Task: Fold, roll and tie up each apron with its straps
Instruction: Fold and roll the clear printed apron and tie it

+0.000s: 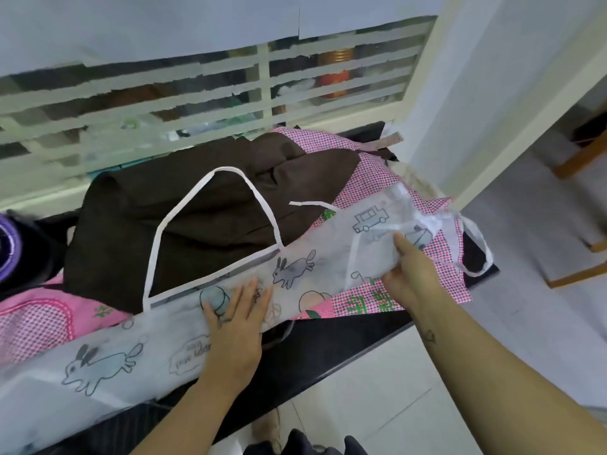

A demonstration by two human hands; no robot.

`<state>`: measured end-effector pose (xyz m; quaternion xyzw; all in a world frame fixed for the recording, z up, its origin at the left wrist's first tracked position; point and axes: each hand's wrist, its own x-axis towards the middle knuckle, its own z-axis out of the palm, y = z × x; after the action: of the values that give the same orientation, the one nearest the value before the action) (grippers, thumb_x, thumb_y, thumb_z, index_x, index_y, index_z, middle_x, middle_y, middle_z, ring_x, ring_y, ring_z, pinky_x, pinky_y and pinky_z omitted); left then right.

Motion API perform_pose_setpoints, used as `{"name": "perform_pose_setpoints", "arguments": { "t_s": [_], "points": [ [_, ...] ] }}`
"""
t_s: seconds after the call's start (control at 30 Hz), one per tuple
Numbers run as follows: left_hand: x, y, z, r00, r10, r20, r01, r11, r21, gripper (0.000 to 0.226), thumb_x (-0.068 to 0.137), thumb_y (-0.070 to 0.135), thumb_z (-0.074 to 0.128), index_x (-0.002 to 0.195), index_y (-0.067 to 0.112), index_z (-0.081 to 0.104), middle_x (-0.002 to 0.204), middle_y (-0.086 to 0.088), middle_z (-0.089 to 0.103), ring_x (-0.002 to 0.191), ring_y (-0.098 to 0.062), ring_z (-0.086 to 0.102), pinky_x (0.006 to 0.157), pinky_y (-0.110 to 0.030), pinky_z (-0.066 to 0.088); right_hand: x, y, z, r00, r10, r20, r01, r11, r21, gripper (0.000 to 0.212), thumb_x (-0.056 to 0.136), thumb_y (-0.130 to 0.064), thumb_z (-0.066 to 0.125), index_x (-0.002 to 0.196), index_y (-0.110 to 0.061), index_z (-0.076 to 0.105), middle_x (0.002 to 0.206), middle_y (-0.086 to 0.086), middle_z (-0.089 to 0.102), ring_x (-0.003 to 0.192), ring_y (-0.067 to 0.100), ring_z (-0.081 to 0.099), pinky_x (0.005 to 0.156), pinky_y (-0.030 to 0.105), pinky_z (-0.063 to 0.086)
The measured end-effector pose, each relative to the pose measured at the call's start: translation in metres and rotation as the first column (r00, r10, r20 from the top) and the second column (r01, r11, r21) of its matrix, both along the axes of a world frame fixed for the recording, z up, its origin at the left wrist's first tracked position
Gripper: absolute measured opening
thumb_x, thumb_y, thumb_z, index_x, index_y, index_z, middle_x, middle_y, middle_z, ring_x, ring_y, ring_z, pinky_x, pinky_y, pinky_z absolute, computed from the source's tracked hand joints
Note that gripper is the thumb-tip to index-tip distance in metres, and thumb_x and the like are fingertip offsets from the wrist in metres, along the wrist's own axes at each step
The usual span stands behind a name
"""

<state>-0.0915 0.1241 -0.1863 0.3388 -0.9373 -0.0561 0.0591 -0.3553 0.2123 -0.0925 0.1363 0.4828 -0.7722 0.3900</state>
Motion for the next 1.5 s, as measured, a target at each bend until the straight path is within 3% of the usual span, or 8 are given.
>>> {"name": "perform_pose_setpoints", "arguments": {
  "t_s": [0.1, 0.27, 0.43, 0.67, 0.87, 1.13, 1.33, 1.5],
  "points": [
    [0.011, 0.004, -0.004, 0.995, -0.033, 0.09, 0.038, 0.998, -0.055, 0.131, 0.041, -0.007, 0.072, 0.153, 0.018, 0.008, 0.147, -0.013, 0.036, 0.133, -0.031, 0.033, 0.102, -0.073, 0.008, 0.0, 0.004, -0.008, 0.992, -0.055, 0.116, 0.051, 0.998, 0.036, 0.021, 0.1, -0.012, 0.044, 0.114, -0.01, 0.059, 0.107, 0.009, 0.07, 0.087, 0.023, 0.07, 0.067, 0.037, 0.061],
    [0.009, 0.007, 0.002, 0.98, -0.027, 0.197, 0.034, 0.999, -0.035, 0.127, 0.042, 0.002, 0.08, 0.15, 0.026, 0.018, 0.149, -0.02, 0.034, 0.135, -0.035, 0.03, 0.103, -0.068, -0.013, -0.021, 0.015, 0.011, 0.983, 0.009, -0.182, 0.053, 0.941, 0.333, 0.028, 0.092, -0.021, 0.061, 0.117, -0.015, 0.051, 0.109, 0.004, 0.061, 0.095, 0.018, 0.059, 0.081, 0.032, 0.05],
    [0.005, 0.006, 0.007, 0.949, -0.009, 0.316, 0.0, 1.0, 0.03, 0.123, 0.037, 0.006, 0.085, 0.146, 0.028, 0.031, 0.146, -0.019, 0.041, 0.131, -0.035, 0.037, 0.09, -0.077, 0.018, -0.058, 0.013, 0.049, 0.877, 0.226, -0.425, 0.086, 0.795, 0.601, 0.02, 0.098, -0.019, 0.041, 0.101, -0.016, 0.061, 0.086, 0.007, 0.058, 0.065, 0.012, 0.048, 0.064, 0.03, 0.042],
    [-0.004, 0.009, 0.036, 0.892, 0.021, 0.451, -0.079, 0.991, 0.109, 0.091, 0.094, 0.017, 0.042, 0.128, 0.034, -0.041, 0.155, -0.008, -0.029, 0.145, -0.029, -0.018, 0.105, -0.072, 0.002, -0.094, -0.016, 0.125, 0.882, 0.163, -0.442, 0.076, 0.877, 0.474, 0.02, 0.098, -0.012, 0.041, 0.111, -0.011, 0.058, 0.088, 0.002, 0.056, 0.056, 0.01, 0.054, 0.044, 0.018, 0.038],
    [-0.006, 0.01, 0.045, 0.884, 0.025, 0.467, -0.102, 0.985, 0.139, 0.089, 0.093, 0.014, 0.042, 0.141, 0.038, -0.03, 0.156, -0.004, -0.027, 0.146, -0.026, -0.016, 0.107, -0.07, 0.003, -0.103, -0.065, 0.179, 0.293, 0.426, -0.856, 0.202, 0.848, 0.491, 0.029, 0.095, -0.011, 0.041, 0.118, -0.012, 0.058, 0.117, 0.003, 0.061, 0.087, 0.019, 0.059, 0.083, 0.032, 0.051],
    [-0.006, 0.006, 0.048, 0.872, -0.001, 0.489, -0.095, 0.981, 0.172, 0.086, 0.094, 0.017, 0.04, 0.139, 0.038, -0.03, 0.157, -0.005, -0.027, 0.146, -0.027, -0.016, 0.105, -0.072, 0.0, -0.03, -0.053, 0.096, 0.065, 0.769, -0.636, 0.164, 0.621, 0.766, 0.043, 0.091, -0.011, 0.053, 0.133, -0.002, 0.05, 0.135, 0.015, 0.053, 0.123, 0.029, 0.05, 0.101, 0.031, 0.037],
    [-0.007, 0.005, 0.045, 0.865, -0.016, 0.501, -0.077, 0.983, 0.165, 0.073, 0.097, 0.023, 0.036, 0.149, 0.033, -0.015, 0.157, -0.004, -0.025, 0.147, -0.026, -0.014, 0.104, -0.073, -0.002, 0.105, -0.008, 0.013, -0.7, 0.639, -0.317, -0.169, 0.284, 0.944, 0.068, 0.082, -0.014, 0.063, 0.144, -0.013, 0.037, 0.155, 0.006, 0.025, 0.143, 0.022, 0.019, 0.116, 0.029, 0.012],
    [0.009, 0.003, 0.045, 0.94, -0.025, 0.341, -0.039, 0.983, 0.178, 0.07, 0.094, 0.017, 0.042, 0.154, 0.024, 0.005, 0.161, -0.003, -0.005, 0.148, -0.024, -0.001, 0.111, -0.064, 0.0, 0.125, -0.017, -0.029, -0.734, 0.654, -0.185, -0.018, 0.253, 0.967, 0.075, 0.083, -0.009, 0.059, 0.149, -0.006, 0.025, 0.156, 0.011, 0.024, 0.144, 0.026, 0.022, 0.117, 0.033, 0.014]
  ]
}}
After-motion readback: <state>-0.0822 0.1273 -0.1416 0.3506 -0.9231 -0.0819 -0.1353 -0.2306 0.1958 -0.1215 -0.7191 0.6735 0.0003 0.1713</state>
